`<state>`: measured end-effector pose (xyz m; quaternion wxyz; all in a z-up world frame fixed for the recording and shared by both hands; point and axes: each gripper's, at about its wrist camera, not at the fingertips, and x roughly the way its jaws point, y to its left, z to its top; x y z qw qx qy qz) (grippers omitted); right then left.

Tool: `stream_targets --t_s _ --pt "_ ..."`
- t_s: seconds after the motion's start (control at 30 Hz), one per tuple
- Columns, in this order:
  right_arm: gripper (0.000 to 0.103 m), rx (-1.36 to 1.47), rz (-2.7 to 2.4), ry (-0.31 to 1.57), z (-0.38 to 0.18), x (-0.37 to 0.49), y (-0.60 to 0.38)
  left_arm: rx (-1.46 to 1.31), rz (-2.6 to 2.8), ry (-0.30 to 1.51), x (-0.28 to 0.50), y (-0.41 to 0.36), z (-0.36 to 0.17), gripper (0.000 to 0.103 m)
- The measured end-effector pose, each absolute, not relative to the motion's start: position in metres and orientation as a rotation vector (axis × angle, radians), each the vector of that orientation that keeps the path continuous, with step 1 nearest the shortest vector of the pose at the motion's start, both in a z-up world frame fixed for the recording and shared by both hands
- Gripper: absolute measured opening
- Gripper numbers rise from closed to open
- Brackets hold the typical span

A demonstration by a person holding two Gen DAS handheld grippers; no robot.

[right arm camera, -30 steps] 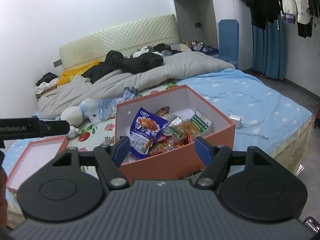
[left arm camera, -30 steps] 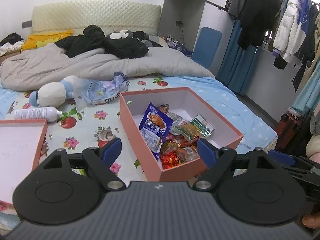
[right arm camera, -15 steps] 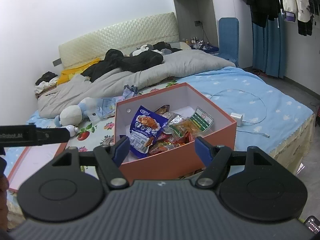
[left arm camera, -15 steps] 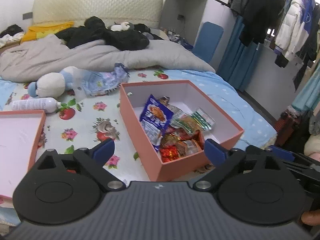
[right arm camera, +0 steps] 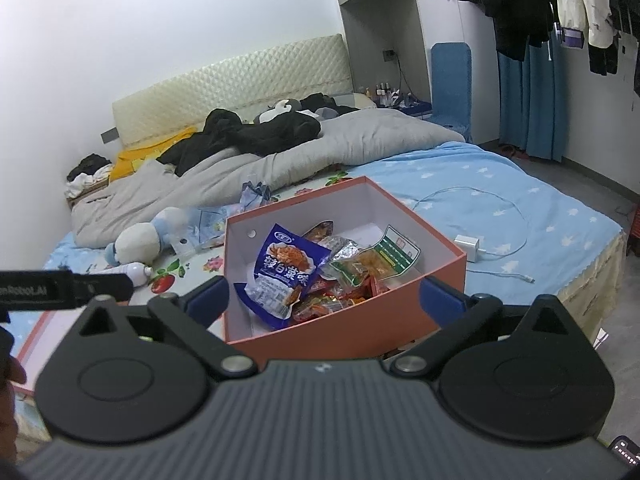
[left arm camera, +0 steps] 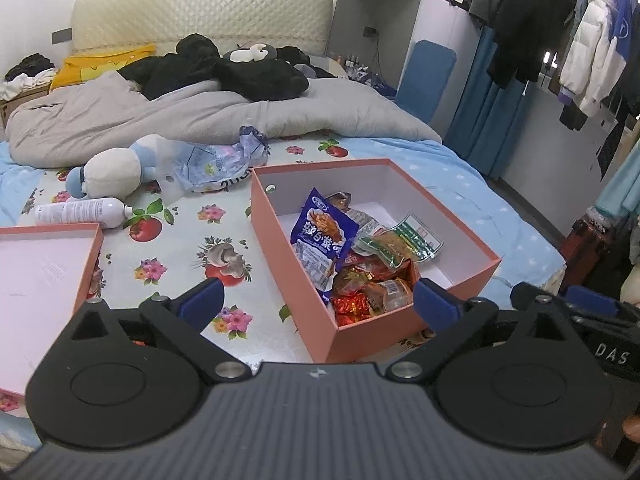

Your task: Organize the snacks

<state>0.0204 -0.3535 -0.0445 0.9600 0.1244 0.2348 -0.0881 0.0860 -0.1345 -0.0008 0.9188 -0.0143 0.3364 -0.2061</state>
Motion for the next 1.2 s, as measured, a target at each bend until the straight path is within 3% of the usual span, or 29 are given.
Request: stream_targets --t_s 1.2 --pt "0.103 0.284 -0.173 0.491 -0.0497 0.0250 -0.3550 -0.019 -0.434 0.678 0.0805 -0.1372 0.0038 0.102"
